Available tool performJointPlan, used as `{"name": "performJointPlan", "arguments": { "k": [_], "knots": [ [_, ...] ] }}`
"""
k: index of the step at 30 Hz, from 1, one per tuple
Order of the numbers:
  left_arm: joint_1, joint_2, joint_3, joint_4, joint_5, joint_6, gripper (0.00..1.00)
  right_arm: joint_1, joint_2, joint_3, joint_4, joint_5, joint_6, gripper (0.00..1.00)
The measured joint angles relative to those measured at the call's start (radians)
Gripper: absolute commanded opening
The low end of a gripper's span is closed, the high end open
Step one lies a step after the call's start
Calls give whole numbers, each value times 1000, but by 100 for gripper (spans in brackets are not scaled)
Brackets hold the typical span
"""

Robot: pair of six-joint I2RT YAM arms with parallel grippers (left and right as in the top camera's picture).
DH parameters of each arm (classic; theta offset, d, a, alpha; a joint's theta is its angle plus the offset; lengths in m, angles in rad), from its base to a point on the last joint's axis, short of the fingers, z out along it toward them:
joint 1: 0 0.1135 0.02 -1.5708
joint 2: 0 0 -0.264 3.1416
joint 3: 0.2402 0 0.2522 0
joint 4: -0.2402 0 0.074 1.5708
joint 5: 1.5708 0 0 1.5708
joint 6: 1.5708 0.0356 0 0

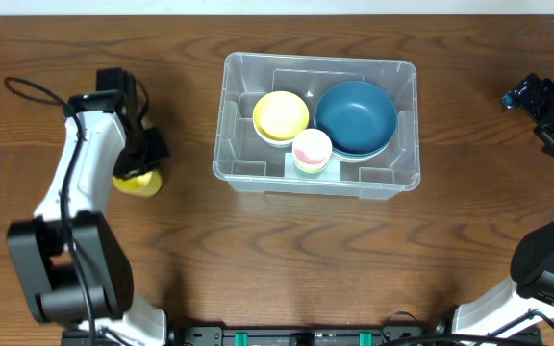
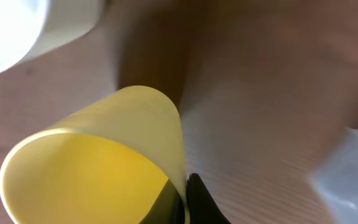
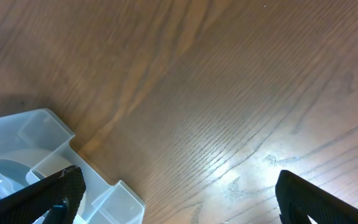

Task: Pack container
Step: 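Grasp the second yellow cup's rim with the left gripper and lift, then carry the yellow cup into the bin beside the yellow bowl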

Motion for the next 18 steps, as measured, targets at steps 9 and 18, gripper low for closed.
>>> {"name": "performJointPlan", "arguments": {
  "k": [9, 18],
  "knots": [
    [-211, -348, 104, 82, 69, 95, 6, 0, 0, 0, 0, 0, 0, 99],
    [-438, -415, 110, 171, 55, 148, 6, 0, 0, 0, 0, 0, 0, 99]
  ]
}}
